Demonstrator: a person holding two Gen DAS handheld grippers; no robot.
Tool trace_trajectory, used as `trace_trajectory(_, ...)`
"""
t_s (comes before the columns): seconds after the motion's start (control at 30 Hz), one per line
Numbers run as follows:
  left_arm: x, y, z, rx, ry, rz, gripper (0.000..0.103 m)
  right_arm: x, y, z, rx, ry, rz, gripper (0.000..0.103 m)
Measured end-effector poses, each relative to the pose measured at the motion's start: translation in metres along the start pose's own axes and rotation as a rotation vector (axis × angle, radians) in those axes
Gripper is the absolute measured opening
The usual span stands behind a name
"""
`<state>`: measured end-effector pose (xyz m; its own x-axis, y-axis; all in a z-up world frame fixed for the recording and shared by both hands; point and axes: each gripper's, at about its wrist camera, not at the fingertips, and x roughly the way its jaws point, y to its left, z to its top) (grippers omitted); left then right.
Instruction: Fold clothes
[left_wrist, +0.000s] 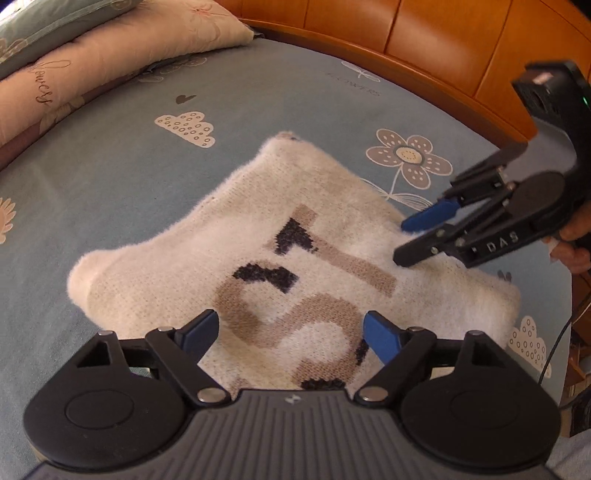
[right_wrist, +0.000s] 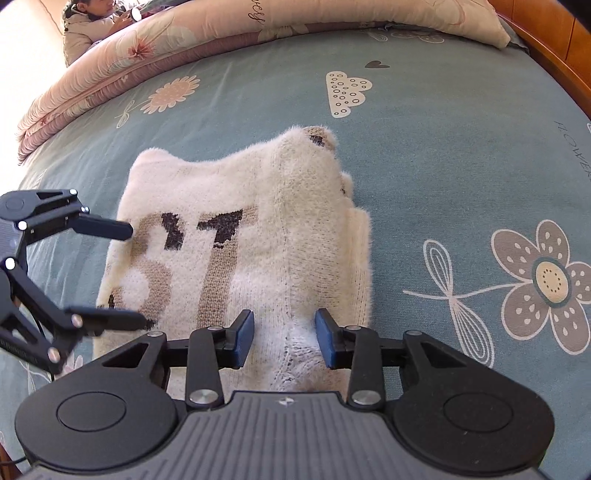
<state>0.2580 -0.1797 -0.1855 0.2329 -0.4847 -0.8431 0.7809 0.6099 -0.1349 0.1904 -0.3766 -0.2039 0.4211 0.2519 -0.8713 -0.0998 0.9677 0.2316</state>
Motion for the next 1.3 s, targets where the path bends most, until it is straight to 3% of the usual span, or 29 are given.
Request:
trace_trajectory(0.17,0.021,0.037,0.011,-0.096,-0.026,0.018,0.085,-0.006,0.004,-0.015,0.024,-0.016,-0.03,0.041)
trace_trajectory(0.27,0.045,0.037,0.016,-0.051,-0.02,0.053,0.09,-0.004,0.002,-0.014,0.053,-0.019,-0.025,0.041)
trace_trajectory(0.43,0.047,0.053,0.019,-0.174,-0.023,0.013,0.087,-0.003,-0.001,-0.014,0.066,-0.024,-0.012,0.041)
trace_trajectory(0.63,0.012,0.028,0.02,-0.136,-0.02,0.053,0.083,-0.006,0.0,-0.015,0.081,-0.049,-0.007,0.042)
trace_trajectory(0.8,-0.01,-0.005,-0.007,-0.139,0.02,0.072,0.083,-0.033,0.011,-0.024,0.044,-0.1,0.04,0.046)
trace_trajectory(0.93,-0.028,-0.031,-0.029,-0.142,0.053,0.087,0.083,-0.056,0.035,-0.05,-0.068,-0.068,0.124,0.046)
trace_trajectory(1.07,-0.035,-0.053,-0.052,-0.143,0.099,0.07,0.083,-0.057,0.055,-0.083,-0.173,0.02,0.118,0.046)
trace_trajectory(1.13,-0.034,-0.061,-0.061,-0.143,0.12,0.059,0.083,-0.047,0.055,-0.097,-0.199,0.046,0.057,0.046)
trace_trajectory(1.3,-0.035,-0.084,-0.071,-0.084,0.14,0.081,0.083,-0.035,0.036,-0.097,-0.044,0.065,0.066,0.044)
